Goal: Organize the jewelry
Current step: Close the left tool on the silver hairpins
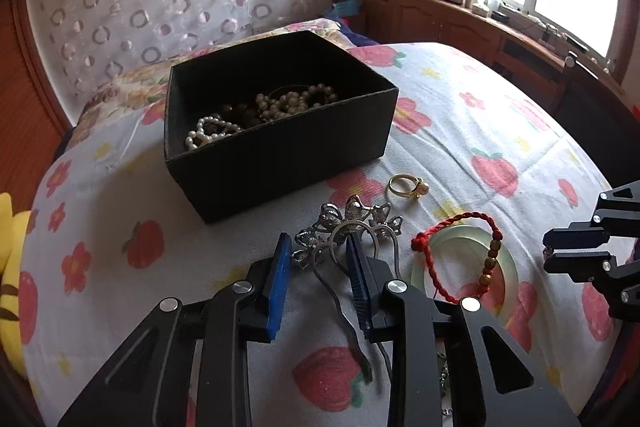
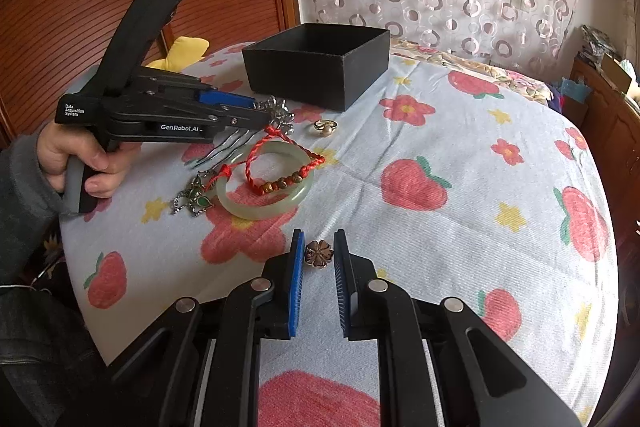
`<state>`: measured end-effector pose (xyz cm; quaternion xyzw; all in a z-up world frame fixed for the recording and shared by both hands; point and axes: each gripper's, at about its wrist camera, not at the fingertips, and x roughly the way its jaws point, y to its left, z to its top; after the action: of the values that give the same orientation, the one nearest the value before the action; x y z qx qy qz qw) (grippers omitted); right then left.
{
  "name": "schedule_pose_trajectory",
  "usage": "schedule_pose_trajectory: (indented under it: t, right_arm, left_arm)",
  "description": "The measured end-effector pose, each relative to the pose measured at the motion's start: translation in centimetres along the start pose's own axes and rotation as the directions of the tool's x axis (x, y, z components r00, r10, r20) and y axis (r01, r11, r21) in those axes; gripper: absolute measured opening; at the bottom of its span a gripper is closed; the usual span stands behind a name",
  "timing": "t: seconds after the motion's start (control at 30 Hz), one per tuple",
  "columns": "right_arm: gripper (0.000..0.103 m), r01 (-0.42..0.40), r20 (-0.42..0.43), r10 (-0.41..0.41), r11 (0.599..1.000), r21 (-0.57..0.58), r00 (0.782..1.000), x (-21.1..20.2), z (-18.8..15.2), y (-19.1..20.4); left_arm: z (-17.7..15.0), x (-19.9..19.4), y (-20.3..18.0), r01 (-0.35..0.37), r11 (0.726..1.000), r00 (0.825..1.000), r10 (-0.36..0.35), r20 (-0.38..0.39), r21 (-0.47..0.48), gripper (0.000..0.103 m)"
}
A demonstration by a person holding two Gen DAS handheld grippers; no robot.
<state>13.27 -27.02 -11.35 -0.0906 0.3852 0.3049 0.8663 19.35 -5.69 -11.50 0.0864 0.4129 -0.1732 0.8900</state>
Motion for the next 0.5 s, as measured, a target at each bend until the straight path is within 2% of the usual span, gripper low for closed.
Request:
schedule_pose_trajectory:
  t: [0.27,0.5]
  right_arm:
    - [0.016,0.015,-0.007,-0.015,1.0,-0.018,1.0,0.2,0.1,0.4]
    - [0.016,0.017,-0.002,-0.017,1.0,-0.024,1.0,0.1,0.5,0.7]
  left_arm:
    - [-0.7,-1.5,0.7,-0.018,0.999,0.999,0.019,0.043,-0.033,0.021]
    - [-1.0,-3.0,1.0,-0.033,0.998,0.996,0.037,0.079,-0.046,0.02]
